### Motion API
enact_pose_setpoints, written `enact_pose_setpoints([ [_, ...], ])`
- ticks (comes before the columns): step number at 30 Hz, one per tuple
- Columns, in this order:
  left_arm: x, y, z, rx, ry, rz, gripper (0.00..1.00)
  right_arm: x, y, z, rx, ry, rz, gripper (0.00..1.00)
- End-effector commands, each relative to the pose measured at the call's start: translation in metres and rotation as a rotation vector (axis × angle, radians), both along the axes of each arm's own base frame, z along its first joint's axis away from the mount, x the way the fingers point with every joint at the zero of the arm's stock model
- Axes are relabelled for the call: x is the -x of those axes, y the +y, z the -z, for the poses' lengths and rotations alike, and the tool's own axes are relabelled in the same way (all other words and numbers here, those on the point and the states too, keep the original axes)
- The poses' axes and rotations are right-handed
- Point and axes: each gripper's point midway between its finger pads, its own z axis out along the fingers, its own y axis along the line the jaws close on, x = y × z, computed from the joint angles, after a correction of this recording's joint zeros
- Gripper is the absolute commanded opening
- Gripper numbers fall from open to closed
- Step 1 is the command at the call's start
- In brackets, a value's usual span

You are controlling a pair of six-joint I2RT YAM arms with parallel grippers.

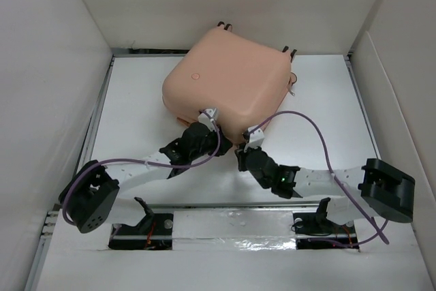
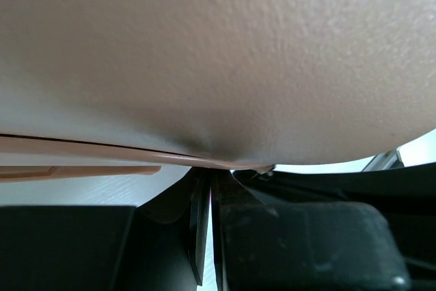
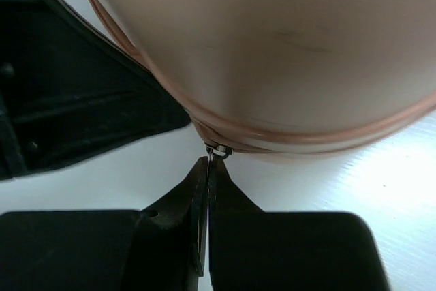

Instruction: Pack the luggage

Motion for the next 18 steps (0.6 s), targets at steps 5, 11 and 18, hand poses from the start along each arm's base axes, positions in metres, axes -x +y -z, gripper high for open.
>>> enact_pose_setpoints([
  [5, -0.046, -0.01, -0.079, 0.163, -0.22, -0.128, 0.12, 0.051, 0.114, -0.088, -0.354, -0.016, -0.271, 0.0],
  [11, -0.079, 0.08, -0.124, 0.291, -0.253, -0.406, 0.5, 0.038, 0.097, -0.08, -0.409, -0.001, -0.205, 0.0],
  [18, -0.134, 0.174, -0.24, 0.332, -0.409, -0.674, 0.61, 0.05, 0.082, -0.069, -0.4, 0.036, -0.23, 0.0],
])
